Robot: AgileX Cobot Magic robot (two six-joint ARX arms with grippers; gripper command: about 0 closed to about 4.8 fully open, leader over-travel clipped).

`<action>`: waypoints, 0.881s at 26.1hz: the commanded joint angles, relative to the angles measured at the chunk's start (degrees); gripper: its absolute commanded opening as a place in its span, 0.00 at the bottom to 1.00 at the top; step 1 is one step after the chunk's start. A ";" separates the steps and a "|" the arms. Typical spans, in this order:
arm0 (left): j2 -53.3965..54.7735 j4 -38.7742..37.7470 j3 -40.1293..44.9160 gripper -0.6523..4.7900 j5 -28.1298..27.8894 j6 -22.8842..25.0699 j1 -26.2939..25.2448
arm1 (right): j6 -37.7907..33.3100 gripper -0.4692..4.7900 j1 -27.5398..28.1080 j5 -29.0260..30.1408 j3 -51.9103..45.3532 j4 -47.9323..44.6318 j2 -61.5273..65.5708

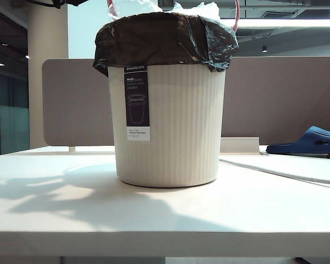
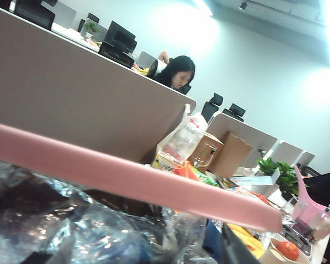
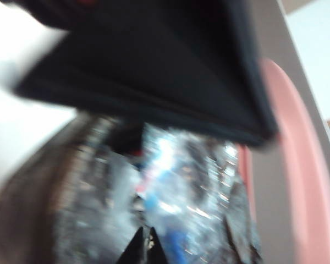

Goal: Open the ring lid of the trash can, pull out the black garbage bag inside, and place it on the table.

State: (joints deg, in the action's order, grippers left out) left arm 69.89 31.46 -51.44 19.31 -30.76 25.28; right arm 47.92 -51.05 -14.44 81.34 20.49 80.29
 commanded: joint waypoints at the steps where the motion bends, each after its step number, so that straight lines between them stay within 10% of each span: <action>1: -0.24 0.68 -0.33 0.75 1.25 -0.13 0.00 | 0.13 0.09 -0.13 -0.85 0.35 -2.14 0.13; 23: -0.24 1.18 -0.33 0.75 2.64 -1.03 0.00 | 4.68 0.09 2.12 -5.01 0.37 -12.48 0.72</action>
State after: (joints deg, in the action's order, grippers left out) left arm 69.84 31.51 -51.44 21.52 -31.62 25.26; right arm 52.58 -49.41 -19.42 81.38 9.28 80.82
